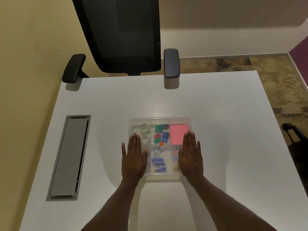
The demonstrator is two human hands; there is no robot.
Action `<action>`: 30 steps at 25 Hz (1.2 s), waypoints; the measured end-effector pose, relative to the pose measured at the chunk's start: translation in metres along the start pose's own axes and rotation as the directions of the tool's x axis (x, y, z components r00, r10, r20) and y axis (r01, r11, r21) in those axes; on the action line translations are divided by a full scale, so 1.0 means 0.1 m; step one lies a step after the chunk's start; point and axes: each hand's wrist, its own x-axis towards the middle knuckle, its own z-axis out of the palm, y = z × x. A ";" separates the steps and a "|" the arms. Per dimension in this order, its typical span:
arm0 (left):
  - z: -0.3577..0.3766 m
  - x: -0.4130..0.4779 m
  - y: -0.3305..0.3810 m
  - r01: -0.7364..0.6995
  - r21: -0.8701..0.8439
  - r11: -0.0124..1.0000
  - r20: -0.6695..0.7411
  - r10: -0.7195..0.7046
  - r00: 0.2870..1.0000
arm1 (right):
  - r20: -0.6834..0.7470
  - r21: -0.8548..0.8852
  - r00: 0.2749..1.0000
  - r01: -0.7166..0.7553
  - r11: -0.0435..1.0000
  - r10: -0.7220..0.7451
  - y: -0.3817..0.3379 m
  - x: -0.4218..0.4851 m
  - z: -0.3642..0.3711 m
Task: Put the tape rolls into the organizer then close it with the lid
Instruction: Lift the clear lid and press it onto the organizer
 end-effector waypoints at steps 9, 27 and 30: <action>0.06 0.00 -0.01 0.024 -0.035 0.999 -0.007 -0.024 1.000 | -0.035 -0.037 0.999 0.022 0.999 -0.023 0.02 0.00 0.04; -0.48 -0.56 0.46 -0.109 0.014 0.994 0.130 0.107 0.986 | -0.150 0.053 0.964 0.230 0.972 -0.220 -0.55 -0.58 -0.50; -0.43 -0.76 0.54 -0.140 0.033 0.990 0.184 0.132 0.974 | -0.041 0.111 0.970 0.241 0.964 -0.238 -0.68 -0.78 -0.38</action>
